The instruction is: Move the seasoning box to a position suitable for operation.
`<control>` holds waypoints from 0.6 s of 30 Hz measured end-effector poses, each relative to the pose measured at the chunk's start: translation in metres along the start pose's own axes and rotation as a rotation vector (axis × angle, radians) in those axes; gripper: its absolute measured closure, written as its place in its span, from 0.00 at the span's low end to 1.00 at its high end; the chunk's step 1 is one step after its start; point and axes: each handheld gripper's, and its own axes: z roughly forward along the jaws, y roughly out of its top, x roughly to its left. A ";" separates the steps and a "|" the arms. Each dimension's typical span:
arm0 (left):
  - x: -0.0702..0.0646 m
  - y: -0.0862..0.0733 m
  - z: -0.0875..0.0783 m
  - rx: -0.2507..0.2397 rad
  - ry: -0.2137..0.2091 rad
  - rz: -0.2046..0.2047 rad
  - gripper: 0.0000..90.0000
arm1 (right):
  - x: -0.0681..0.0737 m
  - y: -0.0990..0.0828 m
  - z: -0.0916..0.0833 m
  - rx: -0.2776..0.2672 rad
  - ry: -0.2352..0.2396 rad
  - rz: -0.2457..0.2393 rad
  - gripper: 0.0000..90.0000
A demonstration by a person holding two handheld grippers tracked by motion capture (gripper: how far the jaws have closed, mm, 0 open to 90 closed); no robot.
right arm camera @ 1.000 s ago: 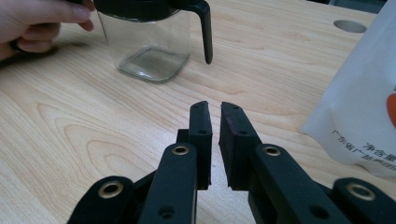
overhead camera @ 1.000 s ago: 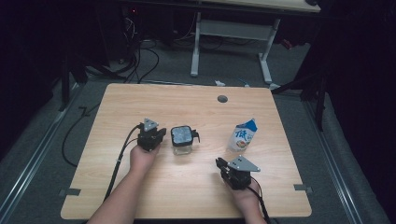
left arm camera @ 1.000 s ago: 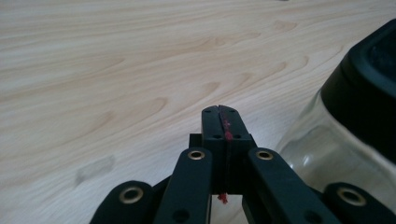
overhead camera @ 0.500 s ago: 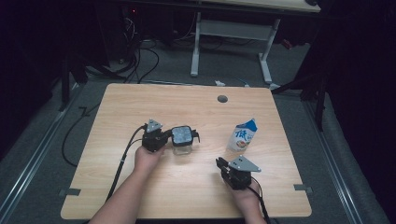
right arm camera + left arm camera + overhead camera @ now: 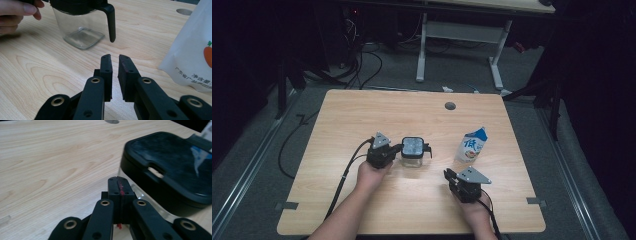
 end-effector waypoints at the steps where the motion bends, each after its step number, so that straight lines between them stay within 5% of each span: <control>1: -0.001 0.000 -0.001 0.000 0.004 0.000 1.00 | 0.000 0.000 0.000 -0.002 0.001 -0.003 0.91; 11: 0.010 0.002 -0.002 -0.017 0.074 -0.035 1.00 | 0.008 0.004 0.014 0.013 0.034 -0.003 1.00; 18: 0.016 0.014 0.031 -0.016 0.019 -0.072 1.00 | 0.014 0.022 0.049 0.051 0.014 -0.003 1.00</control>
